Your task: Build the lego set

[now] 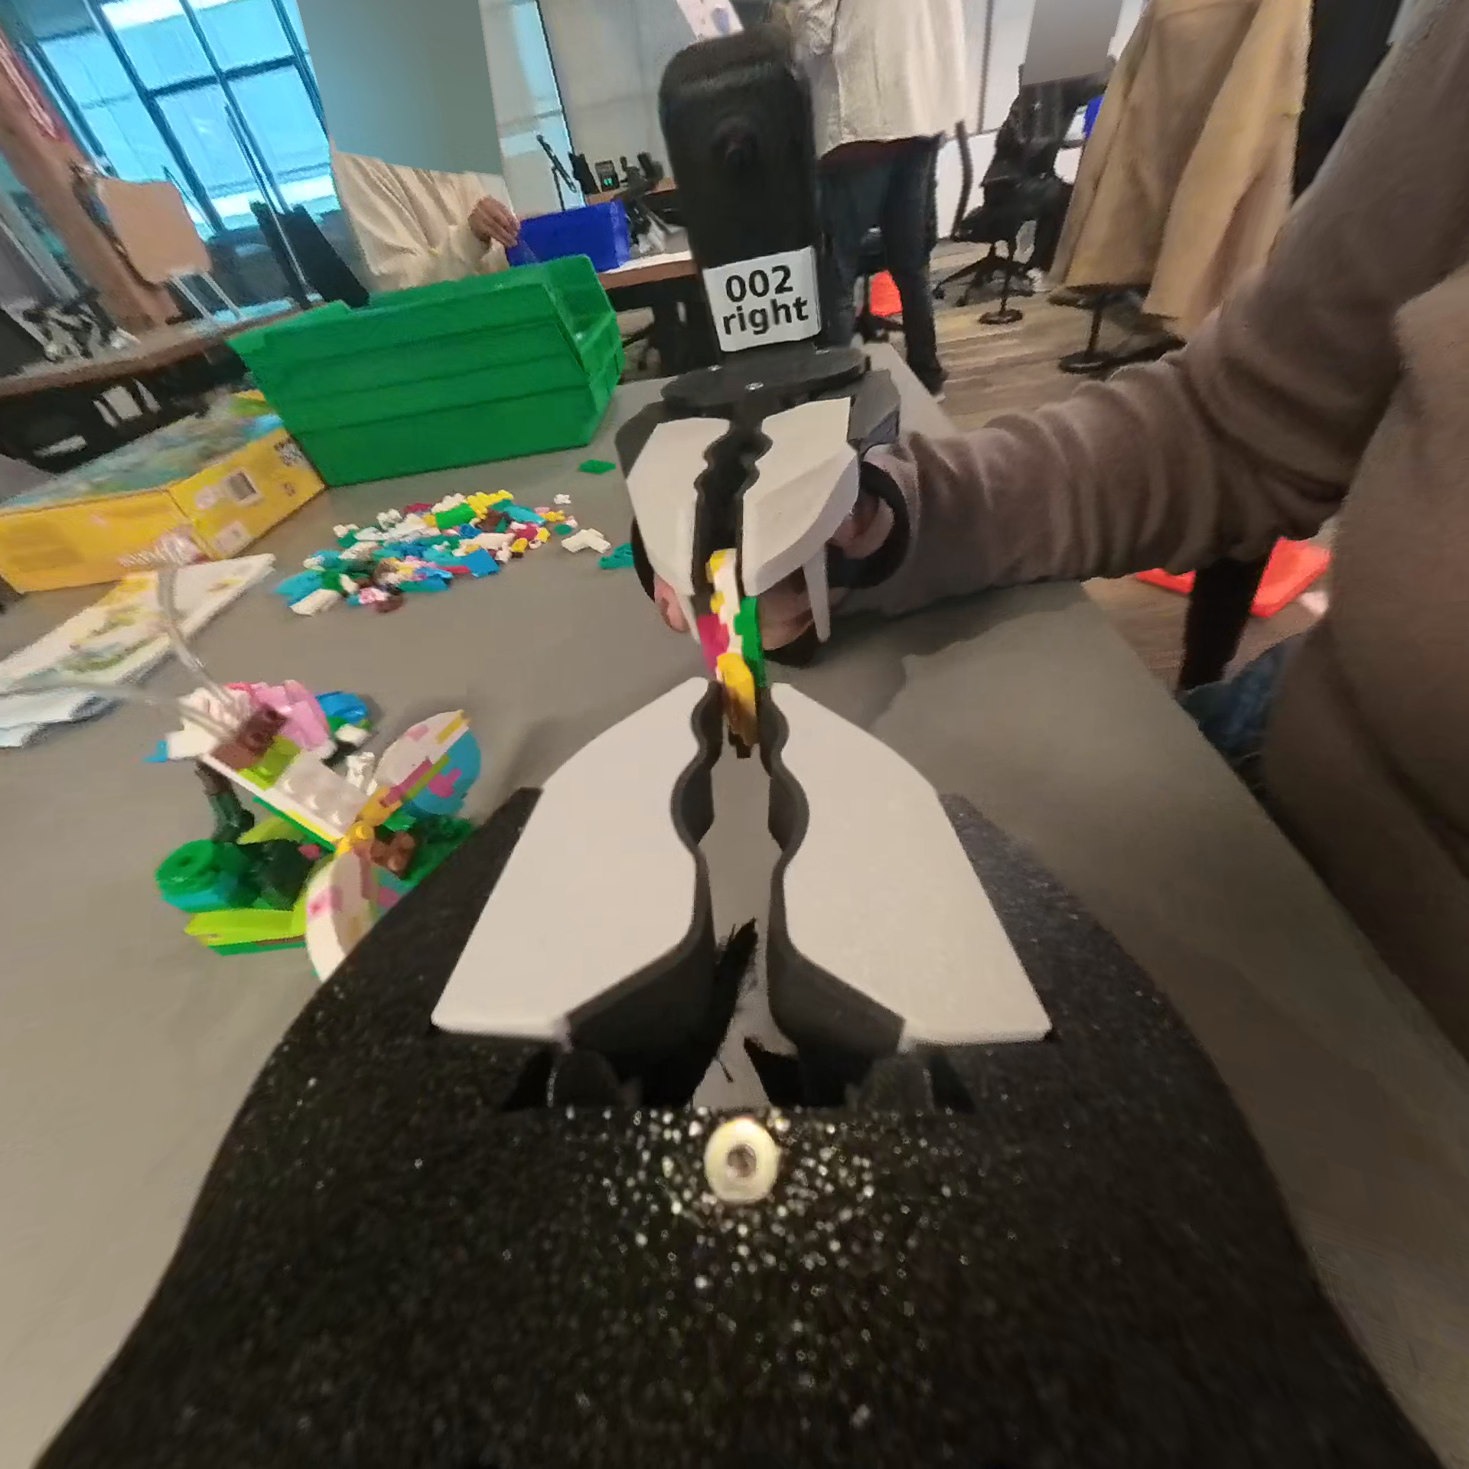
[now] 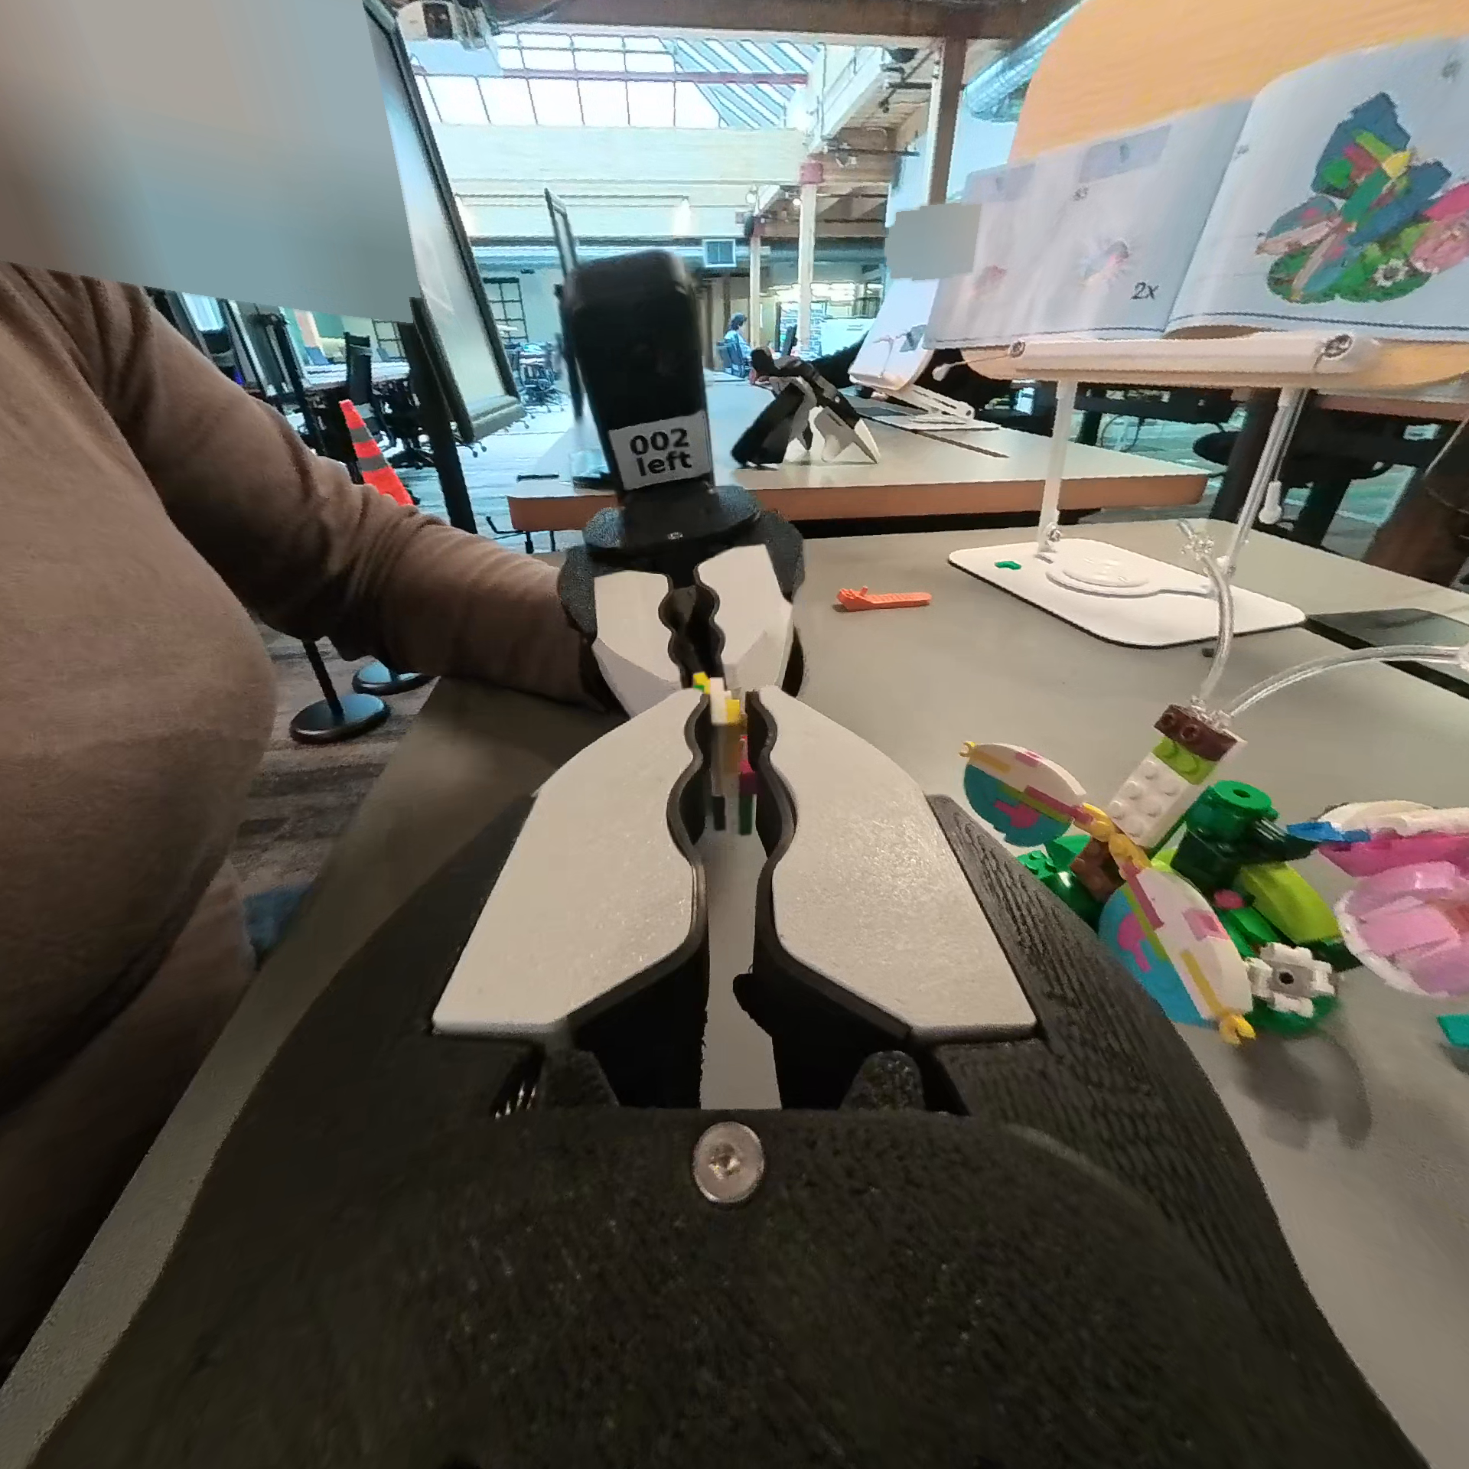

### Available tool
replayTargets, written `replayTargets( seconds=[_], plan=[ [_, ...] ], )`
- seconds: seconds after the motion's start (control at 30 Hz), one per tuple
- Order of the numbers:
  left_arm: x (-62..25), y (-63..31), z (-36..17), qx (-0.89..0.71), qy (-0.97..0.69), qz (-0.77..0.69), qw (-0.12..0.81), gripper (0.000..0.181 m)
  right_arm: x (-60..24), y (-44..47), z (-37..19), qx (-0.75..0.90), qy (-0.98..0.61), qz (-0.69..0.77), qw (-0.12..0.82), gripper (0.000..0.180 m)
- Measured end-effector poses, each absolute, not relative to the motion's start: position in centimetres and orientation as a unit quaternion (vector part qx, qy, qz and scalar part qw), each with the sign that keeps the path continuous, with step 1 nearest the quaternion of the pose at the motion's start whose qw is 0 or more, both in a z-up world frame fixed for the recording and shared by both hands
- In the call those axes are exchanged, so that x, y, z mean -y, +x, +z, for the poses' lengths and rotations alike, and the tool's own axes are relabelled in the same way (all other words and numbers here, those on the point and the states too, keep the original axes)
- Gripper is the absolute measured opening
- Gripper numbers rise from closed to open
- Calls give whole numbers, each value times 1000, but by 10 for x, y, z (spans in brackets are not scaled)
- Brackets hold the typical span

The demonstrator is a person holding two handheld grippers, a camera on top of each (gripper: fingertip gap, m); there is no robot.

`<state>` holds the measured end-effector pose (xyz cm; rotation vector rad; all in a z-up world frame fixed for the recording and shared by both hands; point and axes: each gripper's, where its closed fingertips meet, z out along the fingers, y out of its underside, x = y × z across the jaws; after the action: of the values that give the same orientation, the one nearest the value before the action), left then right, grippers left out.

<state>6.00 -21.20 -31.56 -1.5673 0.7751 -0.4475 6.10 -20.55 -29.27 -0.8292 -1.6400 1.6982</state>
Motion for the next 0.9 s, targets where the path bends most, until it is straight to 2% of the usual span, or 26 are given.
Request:
replayTargets(
  seconds=[0.17, 0.3, 0.4, 0.67, 0.9],
  plan=[
    [212, 62, -313, -366, -668, -125, 636, 8, 205, 67, -293, 637, -300, 636, 316, 7],
    [212, 59, -309, -352, -667, -143, 641, 8, 197, 68, -291, 635, -306, 617, 351, 14],
    [210, 55, -309, -310, -683, -197, 631, 8, 193, 66, -292, 629, -326, 620, 336, 17],
    [216, 54, -290, -156, -638, -509, 556, 8, 204, 63, -291, 614, -335, 653, 291, 22],
    [220, 52, -282, -140, -608, -555, 551, 8, 205, 61, -281, 583, -343, 682, 279, 22]
  ],
)
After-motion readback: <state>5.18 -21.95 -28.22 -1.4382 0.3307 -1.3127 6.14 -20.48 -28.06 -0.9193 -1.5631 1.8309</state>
